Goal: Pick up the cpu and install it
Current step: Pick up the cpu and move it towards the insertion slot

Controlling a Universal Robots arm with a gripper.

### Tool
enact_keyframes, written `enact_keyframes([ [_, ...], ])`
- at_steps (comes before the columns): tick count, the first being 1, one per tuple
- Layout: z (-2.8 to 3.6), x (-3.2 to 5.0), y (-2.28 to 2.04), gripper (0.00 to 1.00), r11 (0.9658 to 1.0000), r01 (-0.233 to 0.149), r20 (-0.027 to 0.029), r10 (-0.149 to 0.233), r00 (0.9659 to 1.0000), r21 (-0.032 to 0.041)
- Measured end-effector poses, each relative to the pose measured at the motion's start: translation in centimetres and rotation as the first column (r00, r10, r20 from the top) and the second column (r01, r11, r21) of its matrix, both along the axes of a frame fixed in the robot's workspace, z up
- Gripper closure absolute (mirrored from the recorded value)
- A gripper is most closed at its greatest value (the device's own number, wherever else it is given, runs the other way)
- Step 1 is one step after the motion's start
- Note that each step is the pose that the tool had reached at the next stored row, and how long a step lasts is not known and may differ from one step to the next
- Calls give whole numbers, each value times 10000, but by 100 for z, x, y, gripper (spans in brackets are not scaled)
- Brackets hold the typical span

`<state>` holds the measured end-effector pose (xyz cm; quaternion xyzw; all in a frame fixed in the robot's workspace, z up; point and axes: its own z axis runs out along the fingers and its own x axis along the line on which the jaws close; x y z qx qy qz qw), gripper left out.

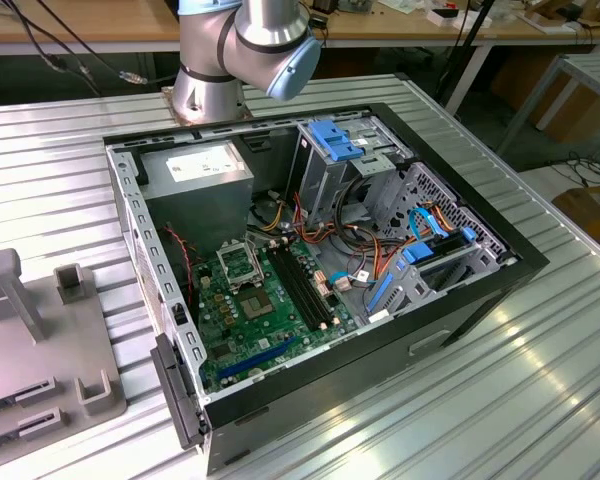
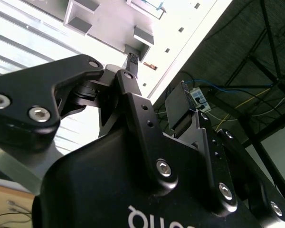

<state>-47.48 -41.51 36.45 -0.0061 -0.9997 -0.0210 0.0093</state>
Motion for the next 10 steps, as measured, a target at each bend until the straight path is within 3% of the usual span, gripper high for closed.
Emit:
enact_keyframes([
  [10,-27,0,-17,49,10000,1,-1,-1,10000,-1],
])
